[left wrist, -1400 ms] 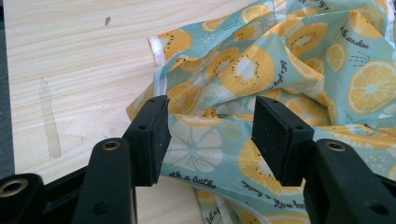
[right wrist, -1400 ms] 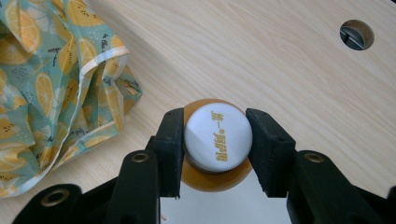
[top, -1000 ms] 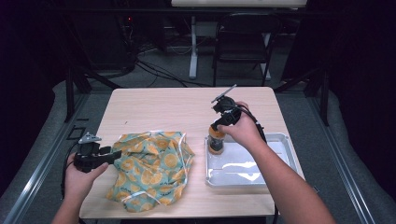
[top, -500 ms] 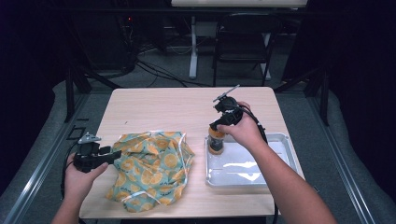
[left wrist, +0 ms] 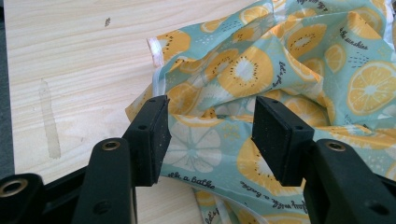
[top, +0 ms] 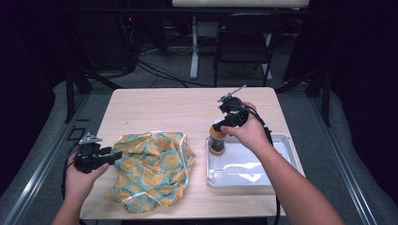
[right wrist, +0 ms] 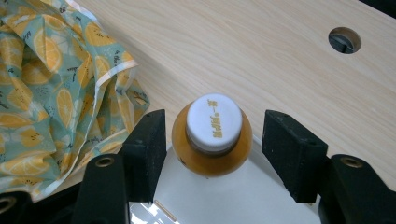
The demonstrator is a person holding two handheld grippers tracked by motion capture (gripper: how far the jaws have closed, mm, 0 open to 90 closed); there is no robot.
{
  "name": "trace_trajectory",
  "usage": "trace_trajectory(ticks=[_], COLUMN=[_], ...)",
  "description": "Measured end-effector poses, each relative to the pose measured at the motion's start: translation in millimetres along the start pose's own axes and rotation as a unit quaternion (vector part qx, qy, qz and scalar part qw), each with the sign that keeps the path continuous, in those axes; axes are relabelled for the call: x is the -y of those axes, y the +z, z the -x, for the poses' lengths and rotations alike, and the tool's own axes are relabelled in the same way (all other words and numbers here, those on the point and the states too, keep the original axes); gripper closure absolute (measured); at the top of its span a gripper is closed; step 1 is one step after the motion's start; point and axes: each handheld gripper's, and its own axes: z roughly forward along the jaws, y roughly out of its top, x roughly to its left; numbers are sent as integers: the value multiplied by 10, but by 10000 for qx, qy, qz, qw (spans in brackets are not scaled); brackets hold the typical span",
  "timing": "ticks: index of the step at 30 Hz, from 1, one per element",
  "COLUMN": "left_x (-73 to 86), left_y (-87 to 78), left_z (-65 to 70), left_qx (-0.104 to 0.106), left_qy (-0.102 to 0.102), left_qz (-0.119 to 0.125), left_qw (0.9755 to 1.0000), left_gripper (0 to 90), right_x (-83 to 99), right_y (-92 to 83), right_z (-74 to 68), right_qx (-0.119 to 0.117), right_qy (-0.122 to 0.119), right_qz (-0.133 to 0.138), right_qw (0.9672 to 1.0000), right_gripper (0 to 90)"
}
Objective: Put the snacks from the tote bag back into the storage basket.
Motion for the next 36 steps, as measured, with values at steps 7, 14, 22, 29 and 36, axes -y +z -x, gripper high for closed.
trace_trajectory(ticks=[7, 14, 22, 29, 36], left_x=[2, 2, 3, 5, 6], left_y=[5, 10, 15, 19, 21], left_z=[2, 7, 10, 12, 16], left_qx=[0, -10, -12, -14, -11], left_qy=[-13, 11, 18, 10, 17], left_qz=[-3, -9, -25, -18, -22], left_qw=[10000, 10000, 10000, 10000, 10000], left_gripper=[460, 460, 460, 461, 460], right_x=[98, 199, 349, 520, 732], right_y=[-156, -284, -375, -375, -326], right_z=[24, 50, 69, 4, -110], right_qx=[63, 82, 93, 114, 35], right_qy=[-79, -71, 28, 0, 22], right_qz=[54, 146, 247, 293, 414], right_qw=[9999, 9998, 9996, 9995, 9991], right_gripper=[388, 388, 388, 390, 394])
